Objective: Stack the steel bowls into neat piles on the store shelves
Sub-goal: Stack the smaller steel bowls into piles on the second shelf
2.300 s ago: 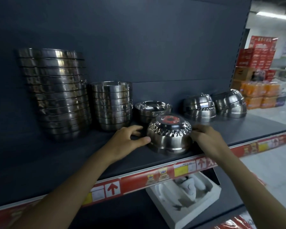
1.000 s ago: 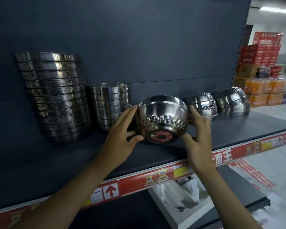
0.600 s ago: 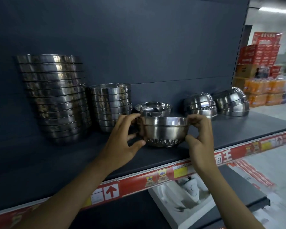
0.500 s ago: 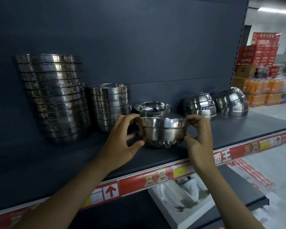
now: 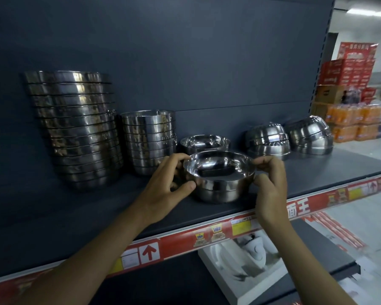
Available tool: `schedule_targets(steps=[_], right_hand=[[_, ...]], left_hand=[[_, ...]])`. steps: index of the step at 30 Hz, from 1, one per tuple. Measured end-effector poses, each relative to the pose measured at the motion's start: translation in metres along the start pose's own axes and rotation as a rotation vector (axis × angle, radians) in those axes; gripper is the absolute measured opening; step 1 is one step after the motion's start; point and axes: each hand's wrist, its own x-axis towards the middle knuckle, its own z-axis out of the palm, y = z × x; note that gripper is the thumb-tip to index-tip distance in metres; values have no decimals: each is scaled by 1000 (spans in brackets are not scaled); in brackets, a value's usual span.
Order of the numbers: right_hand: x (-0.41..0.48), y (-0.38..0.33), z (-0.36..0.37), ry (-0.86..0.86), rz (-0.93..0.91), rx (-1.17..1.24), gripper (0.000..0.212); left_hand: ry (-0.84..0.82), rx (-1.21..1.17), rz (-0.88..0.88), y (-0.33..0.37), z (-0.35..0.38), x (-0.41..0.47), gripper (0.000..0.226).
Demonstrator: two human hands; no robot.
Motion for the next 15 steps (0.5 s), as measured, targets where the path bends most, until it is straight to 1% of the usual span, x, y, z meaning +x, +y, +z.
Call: schedule_targets(steps=[2, 5, 10, 13, 15], right_hand=[[0, -1, 1, -13, 2, -3, 26], [1, 0, 0, -25, -11, 6, 31], [-2, 0, 1, 120, -80, 90, 24], [1, -5, 3, 191, -134, 147, 21], [9, -7, 6, 212, -178, 178, 22]], left_hand=[[-19, -18, -17, -1, 1, 2, 58], [-9, -52, -5, -1, 3, 6, 56], [3, -44, 74, 6, 9, 20, 55], [56, -94, 118, 12, 15, 32, 51], [116, -117, 139, 13, 17, 39, 49]])
